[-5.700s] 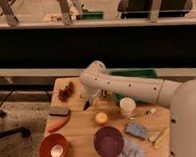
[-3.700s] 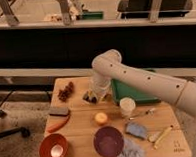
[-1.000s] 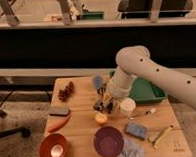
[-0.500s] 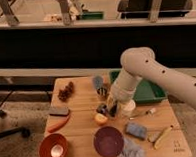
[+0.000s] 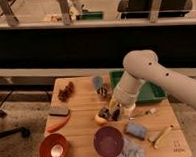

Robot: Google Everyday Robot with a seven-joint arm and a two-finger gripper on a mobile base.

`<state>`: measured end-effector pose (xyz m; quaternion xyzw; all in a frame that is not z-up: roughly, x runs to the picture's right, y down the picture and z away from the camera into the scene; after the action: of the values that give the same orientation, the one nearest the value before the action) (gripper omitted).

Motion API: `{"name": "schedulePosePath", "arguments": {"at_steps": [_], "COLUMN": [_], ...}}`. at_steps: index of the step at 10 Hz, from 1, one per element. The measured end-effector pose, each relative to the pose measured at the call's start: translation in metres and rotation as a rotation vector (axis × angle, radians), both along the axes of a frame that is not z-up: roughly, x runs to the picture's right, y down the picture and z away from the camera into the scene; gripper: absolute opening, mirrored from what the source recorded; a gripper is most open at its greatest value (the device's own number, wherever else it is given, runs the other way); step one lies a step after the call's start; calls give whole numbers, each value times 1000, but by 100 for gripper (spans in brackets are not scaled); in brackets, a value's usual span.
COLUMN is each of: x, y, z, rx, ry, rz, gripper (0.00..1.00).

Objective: Place brush in purple bowl

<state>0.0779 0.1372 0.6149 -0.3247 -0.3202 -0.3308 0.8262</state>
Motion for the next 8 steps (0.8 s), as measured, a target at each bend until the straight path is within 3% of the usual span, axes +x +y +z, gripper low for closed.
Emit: {"name": "schedulePosePath", "arguments": {"at_steps": [8], "x": [9], "y": [17], "z": [-19], "rx": [-36], "ry": [-14], "rz": [-10], "gripper": [0]}}
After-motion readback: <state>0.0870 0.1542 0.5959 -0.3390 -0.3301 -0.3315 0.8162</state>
